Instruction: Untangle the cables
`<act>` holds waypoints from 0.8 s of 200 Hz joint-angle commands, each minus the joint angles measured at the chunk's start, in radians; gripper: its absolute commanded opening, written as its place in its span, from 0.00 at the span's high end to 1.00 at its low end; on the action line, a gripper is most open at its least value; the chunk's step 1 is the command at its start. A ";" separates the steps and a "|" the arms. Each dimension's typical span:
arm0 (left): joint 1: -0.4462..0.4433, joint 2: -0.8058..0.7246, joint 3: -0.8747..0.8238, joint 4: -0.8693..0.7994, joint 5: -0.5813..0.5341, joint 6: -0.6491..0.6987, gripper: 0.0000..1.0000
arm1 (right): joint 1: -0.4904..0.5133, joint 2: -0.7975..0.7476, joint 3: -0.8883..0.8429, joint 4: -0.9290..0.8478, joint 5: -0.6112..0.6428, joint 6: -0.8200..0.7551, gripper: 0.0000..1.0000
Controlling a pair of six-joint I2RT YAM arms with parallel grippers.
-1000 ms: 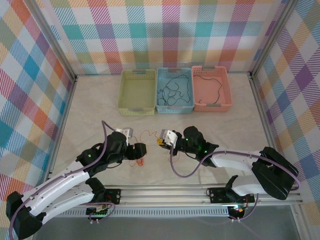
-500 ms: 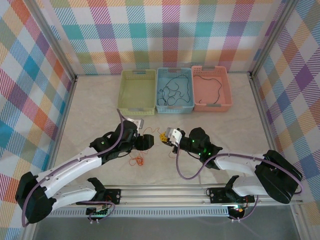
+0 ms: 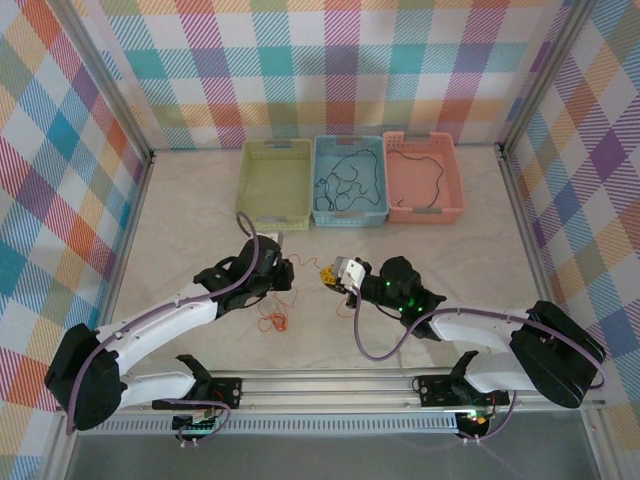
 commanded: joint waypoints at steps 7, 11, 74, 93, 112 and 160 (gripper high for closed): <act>0.033 -0.029 0.039 -0.024 -0.052 -0.007 1.00 | -0.008 -0.034 -0.020 0.064 0.073 0.003 1.00; 0.035 -0.036 0.039 -0.030 -0.055 -0.007 1.00 | -0.008 -0.036 -0.024 0.071 0.094 0.004 1.00; 0.042 -0.214 0.128 -0.135 0.027 0.028 1.00 | -0.035 -0.060 -0.031 0.066 0.362 0.043 1.00; 0.042 -0.264 0.190 -0.189 0.037 0.044 1.00 | -0.056 -0.059 -0.032 0.062 0.403 0.069 1.00; 0.042 -0.293 0.254 -0.229 0.065 0.052 1.00 | -0.071 -0.059 -0.029 0.051 0.430 0.099 1.00; 0.042 -0.268 0.378 -0.227 0.168 0.037 1.00 | -0.098 -0.075 -0.024 0.040 0.218 0.127 0.38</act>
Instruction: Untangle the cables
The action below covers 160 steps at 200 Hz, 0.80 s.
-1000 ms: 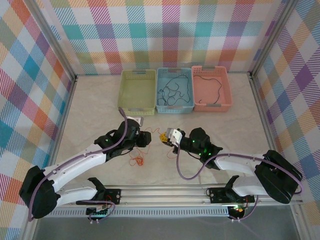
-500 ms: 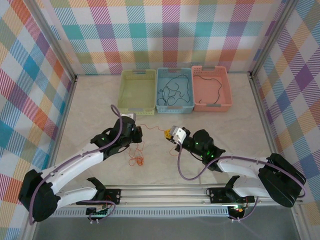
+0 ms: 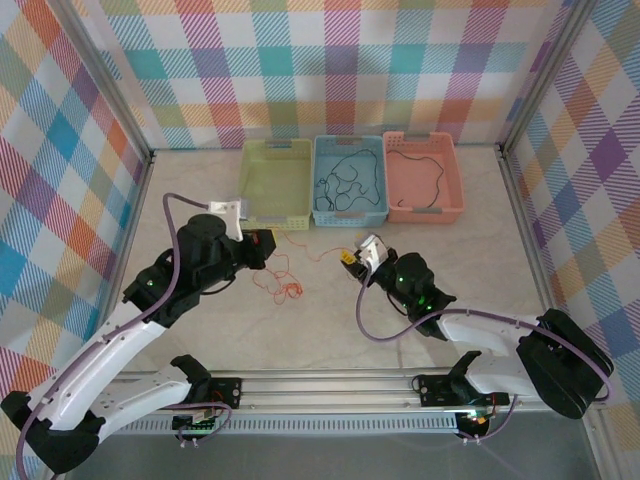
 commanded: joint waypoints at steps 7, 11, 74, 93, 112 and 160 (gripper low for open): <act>0.006 0.026 0.087 -0.015 0.053 -0.001 1.00 | -0.005 -0.022 0.005 0.006 -0.143 0.038 0.35; 0.006 0.037 0.102 -0.018 0.054 -0.003 1.00 | -0.005 -0.023 0.003 0.013 -0.161 0.039 0.34; 0.005 0.192 0.336 -0.106 0.027 -0.010 1.00 | -0.005 -0.192 -0.040 0.028 -0.470 0.058 0.39; 0.005 0.217 0.360 -0.106 0.036 -0.017 1.00 | -0.005 -0.240 -0.024 -0.024 -0.601 0.062 0.47; 0.005 0.239 0.377 -0.104 0.060 -0.020 1.00 | -0.001 -0.243 0.018 -0.062 -0.719 0.086 0.51; 0.005 0.269 0.395 -0.089 0.091 -0.051 1.00 | 0.079 -0.126 0.124 -0.105 -0.728 0.069 0.52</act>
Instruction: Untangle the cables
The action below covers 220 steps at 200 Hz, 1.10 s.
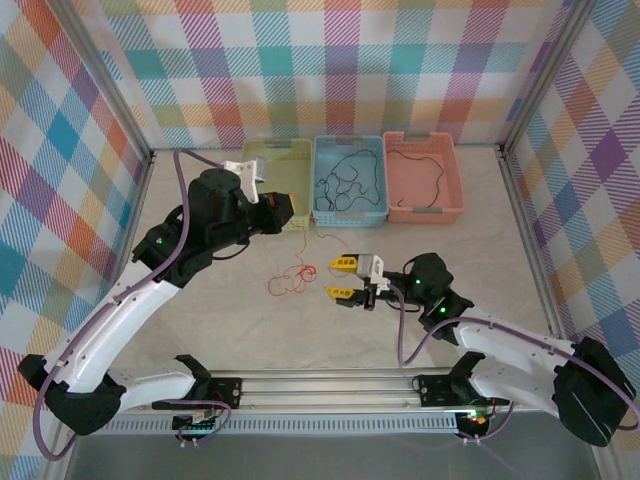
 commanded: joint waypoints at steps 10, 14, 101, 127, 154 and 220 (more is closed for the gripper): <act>0.005 0.012 0.045 0.002 0.032 -0.030 1.00 | 0.046 0.099 0.084 -0.024 -0.029 -0.006 0.52; 0.005 0.014 0.047 0.005 0.034 -0.034 1.00 | 0.049 0.118 0.094 -0.022 -0.024 -0.007 0.52; 0.005 0.022 0.088 -0.011 0.059 -0.042 1.00 | 0.065 0.411 0.242 0.122 0.164 0.029 0.43; 0.006 0.037 0.110 -0.019 0.070 -0.042 1.00 | 0.065 0.461 0.301 0.117 0.108 0.061 0.44; 0.005 0.043 0.110 -0.003 0.087 -0.052 1.00 | 0.066 0.502 0.341 0.121 0.064 0.092 0.49; 0.006 0.076 0.242 -0.039 0.096 -0.054 1.00 | 0.069 0.610 0.309 0.144 0.063 0.080 0.76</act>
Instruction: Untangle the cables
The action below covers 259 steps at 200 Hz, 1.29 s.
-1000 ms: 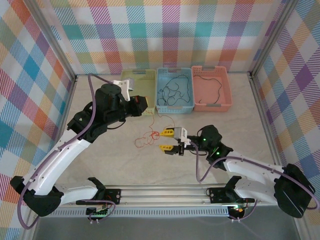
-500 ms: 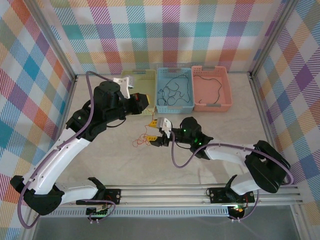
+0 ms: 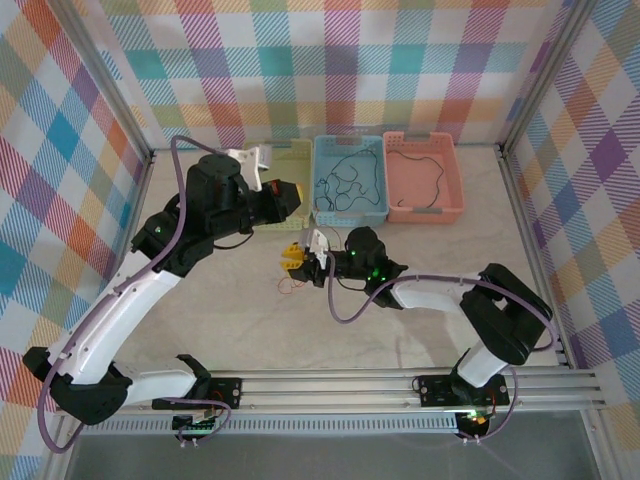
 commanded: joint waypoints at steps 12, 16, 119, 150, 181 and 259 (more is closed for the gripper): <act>0.006 0.023 0.149 -0.029 0.030 0.005 1.00 | 0.006 0.049 -0.020 0.037 -0.030 -0.004 0.77; 0.005 0.027 0.164 -0.034 0.031 0.007 1.00 | 0.005 0.053 -0.022 0.036 -0.030 -0.006 0.77; 0.007 0.168 0.626 -0.214 -0.028 0.094 1.00 | 0.003 0.075 -0.035 -0.103 -0.031 -0.071 0.72; 0.005 0.173 0.593 -0.214 -0.045 0.107 1.00 | 0.003 0.039 -0.078 -0.055 -0.006 -0.068 0.70; 0.009 0.179 0.552 -0.208 -0.116 0.140 1.00 | 0.003 -0.021 -0.104 -0.117 -0.004 -0.114 0.64; 0.091 0.259 0.564 -0.182 -0.308 0.222 1.00 | -0.005 -0.152 -0.203 -0.218 0.434 -0.185 0.58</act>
